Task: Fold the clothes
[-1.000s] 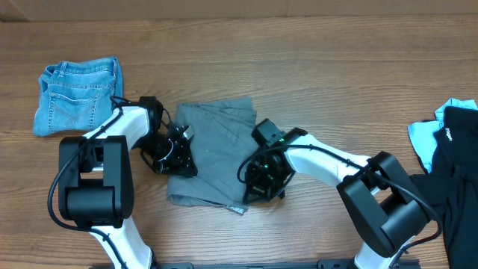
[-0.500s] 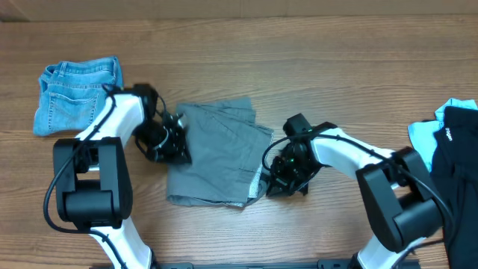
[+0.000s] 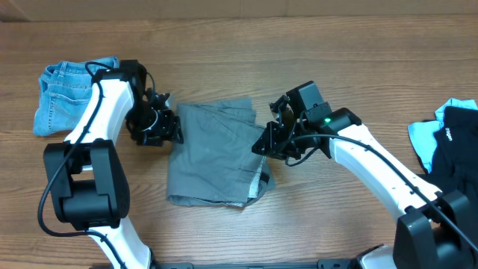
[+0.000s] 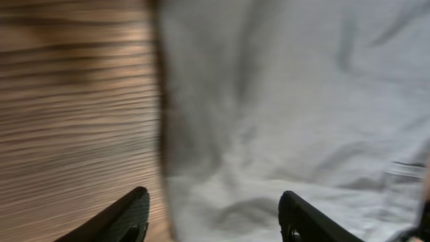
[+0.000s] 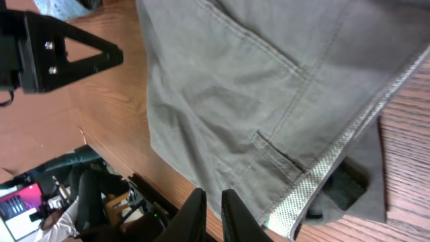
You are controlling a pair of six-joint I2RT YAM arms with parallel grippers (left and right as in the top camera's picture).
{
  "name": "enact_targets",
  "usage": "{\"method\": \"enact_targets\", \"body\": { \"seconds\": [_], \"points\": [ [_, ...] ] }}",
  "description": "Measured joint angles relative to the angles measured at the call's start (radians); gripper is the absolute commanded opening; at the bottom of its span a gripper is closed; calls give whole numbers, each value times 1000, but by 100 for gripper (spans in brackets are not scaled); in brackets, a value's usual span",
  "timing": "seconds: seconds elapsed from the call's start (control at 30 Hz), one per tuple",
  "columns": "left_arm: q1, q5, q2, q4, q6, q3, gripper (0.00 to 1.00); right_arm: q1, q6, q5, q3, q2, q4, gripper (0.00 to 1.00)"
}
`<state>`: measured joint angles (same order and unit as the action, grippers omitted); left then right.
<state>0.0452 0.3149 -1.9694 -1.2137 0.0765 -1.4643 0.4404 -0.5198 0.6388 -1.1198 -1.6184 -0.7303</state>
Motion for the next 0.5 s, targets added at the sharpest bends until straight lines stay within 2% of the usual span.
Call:
{"method": "enact_targets", "body": {
  "seconds": [0.13, 0.3, 0.37, 0.4, 0.43, 0.47, 0.5],
  "points": [
    [12, -43, 0, 48, -14, 4, 80, 32, -5, -9, 0, -5, 6, 14],
    [14, -62, 0, 66, -22, 49, 75, 87, -60, -64, 0, -35, 6, 10],
    [14, -52, 0, 62, -21, 71, 63, 100, -74, -83, 1, -47, 9, 10],
    [14, -37, 0, 59, -13, 78, 48, 104, -80, -97, 1, -50, 11, 10],
    [14, -18, 0, 56, -4, 82, 26, 106, -84, -107, 1, -51, 14, 8],
    [14, 1, 0, 56, 3, 83, 12, 106, -87, -119, 1, -51, 15, 6],
    [14, 23, 0, 58, 8, 84, 4, 105, -88, -129, 1, -51, 23, 4]
  ]
}}
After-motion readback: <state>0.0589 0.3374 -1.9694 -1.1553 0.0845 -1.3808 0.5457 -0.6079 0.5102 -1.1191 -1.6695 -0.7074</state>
